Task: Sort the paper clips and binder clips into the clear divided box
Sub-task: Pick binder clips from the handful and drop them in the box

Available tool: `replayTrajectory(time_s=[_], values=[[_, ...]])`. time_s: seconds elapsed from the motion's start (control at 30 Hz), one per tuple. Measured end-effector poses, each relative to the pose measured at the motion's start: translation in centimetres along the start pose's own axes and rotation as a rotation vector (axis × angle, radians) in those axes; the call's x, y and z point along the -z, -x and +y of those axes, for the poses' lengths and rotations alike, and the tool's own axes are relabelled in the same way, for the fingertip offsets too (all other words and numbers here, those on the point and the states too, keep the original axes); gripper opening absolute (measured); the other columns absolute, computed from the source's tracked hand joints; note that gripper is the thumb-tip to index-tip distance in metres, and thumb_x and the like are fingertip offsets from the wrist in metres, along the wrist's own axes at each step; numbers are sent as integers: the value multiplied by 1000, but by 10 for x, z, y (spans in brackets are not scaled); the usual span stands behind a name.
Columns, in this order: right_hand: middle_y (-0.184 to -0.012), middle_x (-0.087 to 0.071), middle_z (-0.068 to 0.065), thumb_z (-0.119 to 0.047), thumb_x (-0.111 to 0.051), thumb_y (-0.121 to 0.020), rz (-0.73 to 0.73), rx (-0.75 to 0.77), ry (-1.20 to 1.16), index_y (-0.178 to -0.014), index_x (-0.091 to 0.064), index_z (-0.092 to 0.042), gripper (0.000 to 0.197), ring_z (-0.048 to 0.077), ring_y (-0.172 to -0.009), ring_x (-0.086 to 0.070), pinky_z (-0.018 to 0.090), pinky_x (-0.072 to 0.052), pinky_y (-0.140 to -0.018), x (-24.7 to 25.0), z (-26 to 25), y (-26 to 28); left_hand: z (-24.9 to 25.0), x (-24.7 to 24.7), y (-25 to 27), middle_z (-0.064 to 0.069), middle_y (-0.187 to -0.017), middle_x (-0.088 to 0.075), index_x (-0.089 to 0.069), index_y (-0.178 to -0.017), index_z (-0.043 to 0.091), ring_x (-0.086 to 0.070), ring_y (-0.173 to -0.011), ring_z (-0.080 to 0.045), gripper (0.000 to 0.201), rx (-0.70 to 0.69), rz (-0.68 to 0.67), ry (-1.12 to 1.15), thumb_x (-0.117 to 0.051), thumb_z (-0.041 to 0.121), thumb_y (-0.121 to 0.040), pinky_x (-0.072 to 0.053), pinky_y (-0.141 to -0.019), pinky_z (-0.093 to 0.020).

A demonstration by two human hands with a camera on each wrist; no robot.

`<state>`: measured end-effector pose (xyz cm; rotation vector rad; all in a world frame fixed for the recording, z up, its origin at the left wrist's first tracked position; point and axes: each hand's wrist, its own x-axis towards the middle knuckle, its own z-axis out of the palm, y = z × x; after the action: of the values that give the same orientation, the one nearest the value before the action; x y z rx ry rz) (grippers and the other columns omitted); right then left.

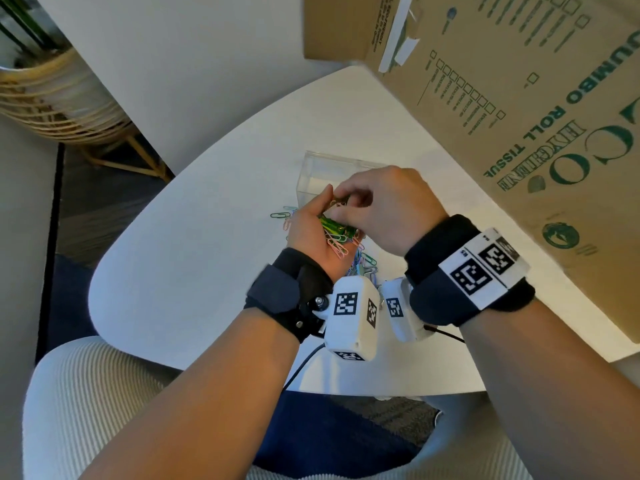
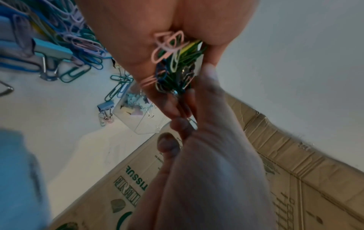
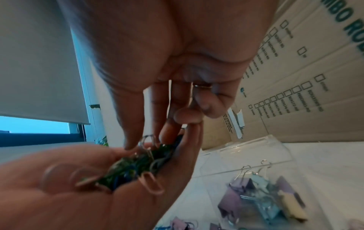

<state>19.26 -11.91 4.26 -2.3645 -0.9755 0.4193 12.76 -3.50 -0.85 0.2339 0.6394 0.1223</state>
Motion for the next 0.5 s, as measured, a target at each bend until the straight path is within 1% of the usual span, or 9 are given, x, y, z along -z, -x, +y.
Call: replayTrajectory(time_s=[0.07, 0.13, 0.17, 0.23, 0.27, 0.33, 0.4, 0.43, 0.5], values=[[-85, -63, -12, -42, -69, -81, -27, 19, 96, -100, -71, -34, 20, 9, -82, -58, 24, -43, -70, -5, -1, -1, 2, 1, 1, -16, -96, -64, -58, -107, 3, -60, -102, -30, 34, 21, 19, 2, -45, 31, -96, -44, -99, -38], [-86, -63, -11, -41, -67, -83, -45, 51, 136, -97, -71, -35, 16, 10, -82, -59, 26, -45, -70, -8, -2, -1, 4, 2, 1, -16, -88, -65, -58, -104, 2, -62, -94, -30, 32, 24, 39, 30, -47, 31, -95, -49, -89, -39], [-86, -63, -11, -40, -68, -83, -45, 56, 124, -93, -71, -34, 13, 10, -82, -59, 27, -47, -71, -8, -3, 0, 4, 2, 2, -17, -88, -65, -58, -105, 3, -62, -94, -30, 32, 17, 42, 40, -47, 31, -94, -50, -88, -40], [-84, -64, -11, -36, -71, -80, -20, 50, 58, -86, -69, -31, 8, 9, -80, -60, 31, -52, -74, -9, -2, 1, 4, 3, 2, -18, -96, -64, -57, -110, 2, -61, -103, -32, 35, 10, 25, 41, -45, 31, -95, -46, -96, -41], [-82, -65, -11, -32, -72, -79, 5, 39, 4, -84, -69, -29, 7, 8, -78, -61, 32, -53, -74, -8, -1, 1, 4, 3, 2, -19, -99, -64, -58, -110, 0, -61, -103, -32, 37, 9, 13, 40, -43, 31, -95, -44, -99, -41], [-77, -68, -8, -25, -75, -77, 48, -10, -169, -83, -71, -24, 7, 5, -71, -61, 29, -55, -72, -5, 0, 2, 3, 1, 2, -21, -101, -67, -60, -106, -4, -64, -97, -32, 42, 0, -10, 28, -39, 31, -96, -44, -97, -38], [-75, -71, 0, -18, -78, -77, 80, -70, -431, -85, -72, -17, 10, 8, -61, -61, 27, -55, -65, 0, 1, 4, 3, -2, 1, -22, -111, -62, -59, -112, -5, -62, -96, -32, 43, -26, -20, 22, -37, 29, -97, -46, -93, -36], [-74, -72, 7, -16, -78, -78, 99, -92, -551, -87, -72, -13, 11, 12, -57, -61, 26, -54, -61, 3, 1, 4, 3, -3, 0, -22, -110, -61, -59, -111, -4, -62, -92, -31, 41, -40, -10, 31, -37, 27, -98, -50, -86, -35], [-72, -70, 18, -9, -75, -80, 148, -111, -700, -93, -71, -5, 14, 16, -52, -60, 19, -49, -53, 8, 5, 5, 3, -3, -3, -21, -95, -65, -61, -104, -4, -66, -78, -30, 39, -48, 8, 56, -37, 26, -98, -56, -71, -33]])
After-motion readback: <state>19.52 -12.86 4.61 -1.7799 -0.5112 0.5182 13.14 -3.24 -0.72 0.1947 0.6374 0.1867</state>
